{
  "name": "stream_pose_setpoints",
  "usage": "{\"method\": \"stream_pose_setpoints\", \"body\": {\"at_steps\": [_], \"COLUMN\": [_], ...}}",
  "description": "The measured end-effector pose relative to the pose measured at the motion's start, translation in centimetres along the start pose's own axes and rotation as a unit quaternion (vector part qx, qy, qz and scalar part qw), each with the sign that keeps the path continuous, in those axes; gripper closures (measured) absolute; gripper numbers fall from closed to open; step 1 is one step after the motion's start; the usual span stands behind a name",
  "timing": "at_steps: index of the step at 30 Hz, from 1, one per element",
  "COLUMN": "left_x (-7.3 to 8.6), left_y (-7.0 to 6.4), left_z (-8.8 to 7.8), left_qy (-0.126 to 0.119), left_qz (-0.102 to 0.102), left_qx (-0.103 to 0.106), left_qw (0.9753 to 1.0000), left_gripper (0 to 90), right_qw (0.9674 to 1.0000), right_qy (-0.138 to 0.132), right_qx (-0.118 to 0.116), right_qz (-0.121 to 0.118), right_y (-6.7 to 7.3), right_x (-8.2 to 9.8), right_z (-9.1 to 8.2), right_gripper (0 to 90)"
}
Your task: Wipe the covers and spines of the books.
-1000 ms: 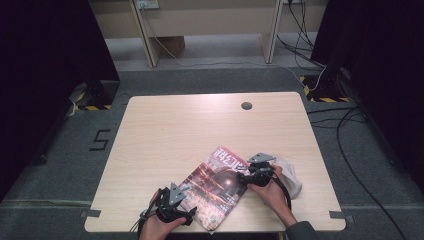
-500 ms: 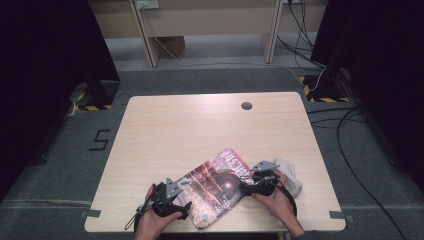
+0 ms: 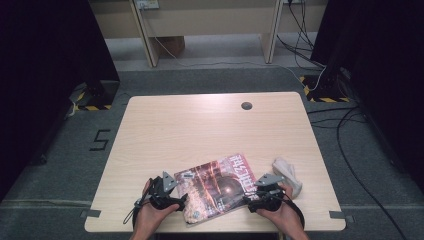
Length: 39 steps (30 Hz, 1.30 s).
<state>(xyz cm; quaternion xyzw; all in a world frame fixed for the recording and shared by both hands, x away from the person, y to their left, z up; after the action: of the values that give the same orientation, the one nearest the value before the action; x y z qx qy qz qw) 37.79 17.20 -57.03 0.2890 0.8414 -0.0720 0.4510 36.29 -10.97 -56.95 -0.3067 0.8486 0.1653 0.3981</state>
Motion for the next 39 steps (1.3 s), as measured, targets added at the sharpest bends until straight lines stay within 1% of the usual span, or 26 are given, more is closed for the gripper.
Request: {"method": "stream_pose_setpoints", "body": {"at_steps": [3,6,7,9,11,13,14,15,16,17,19,20,21,22,23,25,26,28,29,31,32,33,34,36,37,39], "left_x": [-0.1,-0.2,-0.3,-0.4,-0.5,-0.6,-0.7,-0.7,-0.7,-0.7,-0.8,-0.8,-0.8,-0.6,-0.5,-0.3,-0.2,0.0,0.1,0.1,0.2,0.2,0.2,0.2,0.3,0.3], "left_y": [0.3,0.5,0.8,1.0,1.0,0.7,0.4,0.4,-0.1,-0.1,-1.1,-2.6,-2.6,-3.9,-4.5,-5.3,-5.7,-6.1,-6.5,-6.5,-6.4,-6.3,-6.3,-6.1,-5.9,-5.4], "left_z": [0.3,0.4,0.6,0.8,0.9,0.9,1.0,1.0,0.8,0.8,0.7,0.4,0.4,-0.3,-0.6,-1.3,-1.5,-1.7,-2.0,-2.0,-2.0,-1.8,-1.8,-1.7,-1.6,-1.4], "left_qy": [-0.002,-0.003,-0.004,-0.008,-0.016,-0.025,-0.03,-0.03,-0.029,-0.029,-0.029,-0.029,-0.029,-0.025,-0.024,-0.02,-0.019,-0.015,-0.019,-0.019,-0.016,-0.019,-0.016,-0.016,-0.013,-0.01], "left_qz": [-0.003,-0.006,-0.008,-0.01,-0.013,-0.023,-0.028,-0.028,-0.022,-0.022,-0.017,-0.015,-0.015,-0.003,0.003,0.011,0.009,0.008,0.009,0.013,0.014,0.012,0.01,0.008,0.006,0.002], "left_qx": [-0.002,-0.004,-0.009,-0.013,-0.014,-0.003,0.001,0.001,0.002,0.002,0.017,0.04,0.04,0.052,0.056,0.058,0.061,0.063,0.065,0.063,0.06,0.057,0.059,0.06,0.058,0.055], "left_qw": [1.0,1.0,0.9999,0.9998,0.9997,0.9994,0.9992,0.9992,0.9993,0.9993,0.9993,0.9987,0.9987,0.9983,0.9981,0.9981,0.9979,0.9978,0.9977,0.9978,0.998,0.9981,0.9981,0.9981,0.9982,0.9985], "left_gripper": [6.8,6.9,6.9,7.0,9.7,17.9,20.0,20.8,20.7,19.9,18.4,18.5,18.4,18.4,18.3,17.8,17.4,17.3,18.5,18.9,17.7,15.2,13.5,13.0,12.0,9.2], "right_qw": [0.9999,0.9999,0.9998,0.9996,0.9995,0.9993,0.9991,0.9991,0.9991,0.9991,0.9992,0.9992,0.9992,0.9992,0.9992,0.9992,0.9991,0.9992,0.9991,0.9991,0.999,0.9991,0.9991,0.9989,0.9988,0.9986], "right_qy": [0.002,0.003,0.003,0.007,0.008,0.009,0.008,0.008,0.008,0.008,0.004,0.003,0.003,0.001,0.001,0.002,0.001,0.002,0.002,0.002,0.003,0.003,0.006,0.011,0.011,0.013], "right_qx": [-0.007,-0.009,-0.014,-0.018,-0.02,-0.022,-0.023,-0.023,-0.022,-0.022,-0.024,-0.027,-0.027,-0.03,-0.03,-0.03,-0.032,-0.031,-0.03,-0.029,-0.029,-0.028,-0.027,-0.027,-0.028,-0.031], "right_qz": [-0.008,-0.006,-0.011,-0.021,-0.025,-0.028,-0.034,-0.034,-0.036,-0.036,-0.031,-0.028,-0.028,-0.025,-0.026,-0.028,-0.028,-0.027,-0.029,-0.031,-0.032,-0.033,-0.032,-0.036,-0.04,-0.04], "right_y": [0.4,0.7,1.1,1.5,1.8,2.1,2.2,2.2,2.2,2.2,2.1,2.0,2.0,2.0,2.0,2.0,2.0,2.0,2.0,2.0,2.0,2.0,2.1,2.3,2.3,2.6], "right_x": [0.4,0.7,1.0,1.3,1.5,1.6,1.7,1.7,1.8,1.8,1.7,1.7,1.7,1.7,1.7,1.7,1.7,1.7,1.7,1.7,1.7,1.7,1.8,1.8,1.8,1.9], "right_z": [-0.5,-0.8,-1.1,-1.4,-1.6,-1.8,-1.8,-1.8,-1.9,-1.9,-1.9,-1.9,-1.9,-1.9,-1.9,-1.9,-1.9,-1.9,-2.0,-1.9,-1.9,-1.9,-1.9,-2.0,-2.0,-2.1], "right_gripper": [25.1,24.9,24.3,24.2,23.8,24.0,24.3,24.3,24.8,24.8,25.6,26.3,26.3,26.4,26.4,26.3,26.4,26.4,26.3,26.3,26.3,25.8,25.4,25.0,25.0,25.0]}}
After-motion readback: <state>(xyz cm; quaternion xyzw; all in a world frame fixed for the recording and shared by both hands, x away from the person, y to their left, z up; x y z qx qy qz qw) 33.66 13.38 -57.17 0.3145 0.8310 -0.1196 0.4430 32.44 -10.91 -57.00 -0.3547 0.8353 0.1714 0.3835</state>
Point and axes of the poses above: each handheld gripper's, and its own axes: z roughly forward along the jaws, x roughly out of its underside, y roughly to its left, the point moved 9 cm from there along z, roughly forward along the jaws, and after that the axes turned 11 degrees about -y, right-handed, at the moved point
